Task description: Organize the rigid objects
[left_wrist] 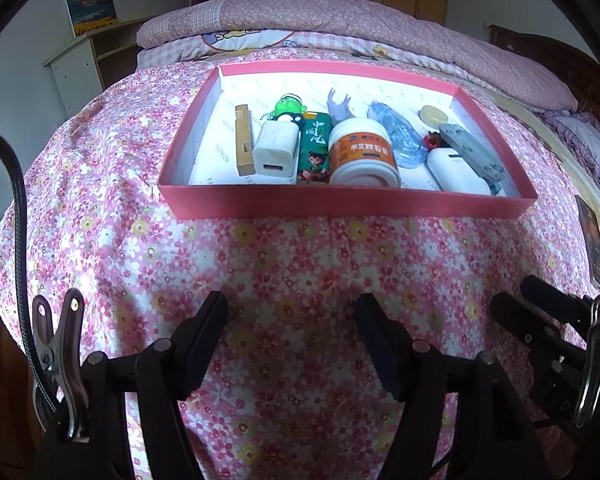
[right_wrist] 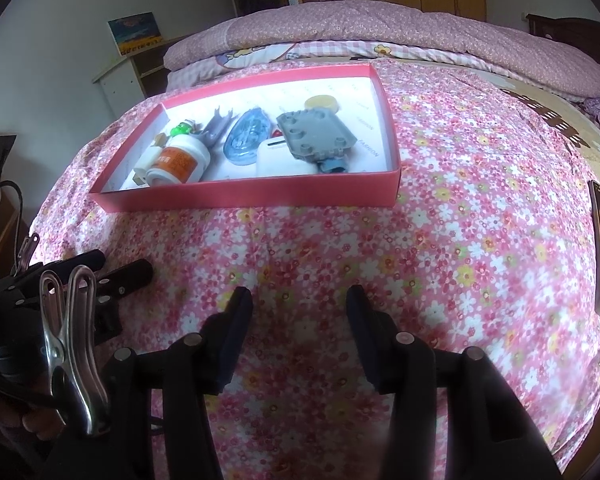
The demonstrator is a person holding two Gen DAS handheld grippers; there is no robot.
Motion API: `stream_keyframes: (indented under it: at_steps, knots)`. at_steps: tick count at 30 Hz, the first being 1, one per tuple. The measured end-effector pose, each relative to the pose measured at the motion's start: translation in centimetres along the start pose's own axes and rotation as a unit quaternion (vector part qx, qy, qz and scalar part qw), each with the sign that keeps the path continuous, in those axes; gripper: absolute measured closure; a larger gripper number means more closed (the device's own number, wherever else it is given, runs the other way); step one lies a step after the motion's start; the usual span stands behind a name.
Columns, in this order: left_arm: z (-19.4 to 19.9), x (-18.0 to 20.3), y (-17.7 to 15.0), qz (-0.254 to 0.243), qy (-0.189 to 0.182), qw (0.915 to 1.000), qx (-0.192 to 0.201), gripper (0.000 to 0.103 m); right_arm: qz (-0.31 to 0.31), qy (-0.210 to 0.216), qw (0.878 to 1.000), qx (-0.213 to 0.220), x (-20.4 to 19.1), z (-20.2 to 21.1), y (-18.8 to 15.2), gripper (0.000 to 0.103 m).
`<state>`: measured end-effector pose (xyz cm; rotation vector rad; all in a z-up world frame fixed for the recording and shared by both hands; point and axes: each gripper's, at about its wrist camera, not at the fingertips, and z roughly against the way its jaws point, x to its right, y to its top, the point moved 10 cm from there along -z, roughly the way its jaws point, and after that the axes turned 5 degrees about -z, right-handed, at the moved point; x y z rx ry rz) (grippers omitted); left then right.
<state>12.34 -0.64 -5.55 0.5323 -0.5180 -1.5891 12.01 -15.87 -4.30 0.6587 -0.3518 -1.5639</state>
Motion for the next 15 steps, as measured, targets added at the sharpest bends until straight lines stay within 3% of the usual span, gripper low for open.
stream_keyframes:
  at_steps: [15]
  knots:
    - [0.07,-0.12,-0.03,0.000,0.001,1.0000,0.001,0.032,-0.002,0.001,1.000,0.003,0.00,0.04,0.03,0.052]
